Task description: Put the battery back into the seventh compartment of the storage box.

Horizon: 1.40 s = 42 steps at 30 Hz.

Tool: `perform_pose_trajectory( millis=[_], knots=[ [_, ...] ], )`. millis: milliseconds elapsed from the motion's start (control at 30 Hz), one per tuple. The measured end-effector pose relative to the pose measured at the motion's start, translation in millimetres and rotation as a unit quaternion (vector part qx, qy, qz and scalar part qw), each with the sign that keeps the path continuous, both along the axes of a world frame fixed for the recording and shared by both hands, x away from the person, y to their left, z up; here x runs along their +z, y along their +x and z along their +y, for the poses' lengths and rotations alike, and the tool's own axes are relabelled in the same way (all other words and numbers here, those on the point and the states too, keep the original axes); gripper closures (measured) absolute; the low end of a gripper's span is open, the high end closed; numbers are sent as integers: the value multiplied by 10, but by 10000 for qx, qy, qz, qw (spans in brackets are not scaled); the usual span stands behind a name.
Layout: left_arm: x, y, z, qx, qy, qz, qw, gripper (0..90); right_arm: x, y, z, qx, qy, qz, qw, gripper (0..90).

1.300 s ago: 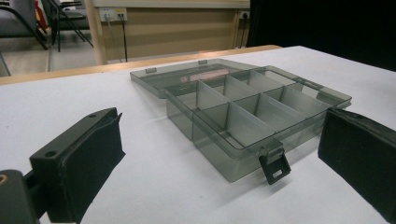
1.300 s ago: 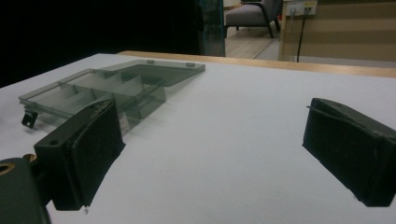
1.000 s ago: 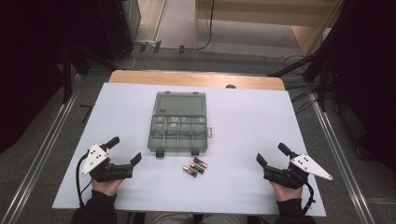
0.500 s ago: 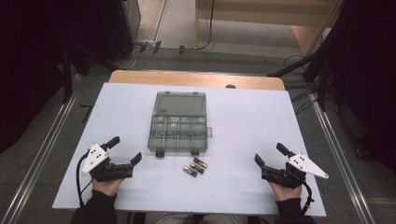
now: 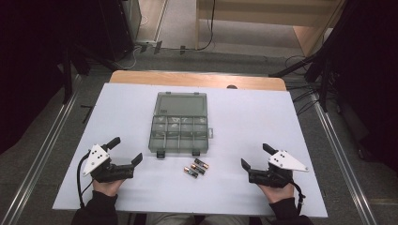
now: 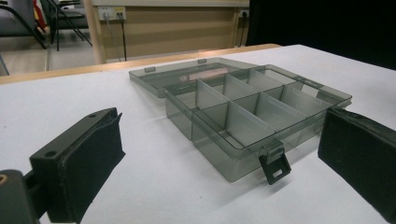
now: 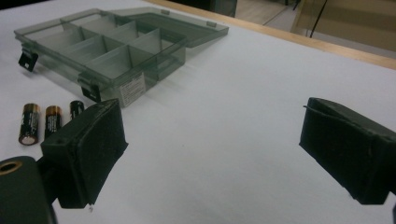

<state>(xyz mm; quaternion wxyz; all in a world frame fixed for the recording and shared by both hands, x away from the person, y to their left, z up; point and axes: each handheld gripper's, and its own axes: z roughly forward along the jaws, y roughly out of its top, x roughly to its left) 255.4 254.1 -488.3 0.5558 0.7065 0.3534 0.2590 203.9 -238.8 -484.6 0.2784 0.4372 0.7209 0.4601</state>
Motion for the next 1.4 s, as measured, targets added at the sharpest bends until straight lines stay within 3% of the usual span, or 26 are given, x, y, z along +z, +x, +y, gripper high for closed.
perform_pose_trajectory(
  millis=[367, 567, 667, 800, 967, 1100, 1233, 1300, 1333, 1367, 1400],
  knots=[
    [-1, -1, -2, -35, -3, -10, 10000, 0, 28, 99, 221, 328, -239, 346, 9986, 75],
    [-1, -1, -3, -50, 4, -7, 10000, 0, 16, 211, 362, 675, -504, 778, 9934, 72],
    [-1, 0, -3, -51, 8, -5, 10000, 0, 15, 247, 436, 794, -644, 891, 9908, 72],
    [0, -1, -4, -69, 11, -3, 10000, 0, 22, 288, 546, 1017, -754, 1069, 9862, 72],
    [-1, 1, -6, -100, 20, -2, 9999, 0, 35, 336, 732, 1259, -1061, 1300, 9777, 73],
    [0, -1, -7, -115, 11, 3, 9999, 0, 55, 364, 811, 1379, -1151, 1378, 9740, 75],
    [-1, -2, -13, -127, 19, 12, 9999, 0, 80, 420, 913, 1548, -1205, 1667, 9663, 81],
    [0, -4, -14, -130, 20, 12, 9999, 0, 83, 473, 994, 1673, -1284, 1875, 9594, 106],
    [0, -4, -14, -131, 20, 15, 9999, 0, 83, 473, 994, 1673, -1284, 1875, 9594, 106],
    [0, -4, -13, -130, 22, 15, 9999, 0, 84, 492, 1019, 1710, -1325, 1927, 9571, 116],
    [0, -3, -13, -131, 21, 14, 9999, 0, 97, 518, 1075, 1774, -1412, 2041, 9523, 141]
  ],
)
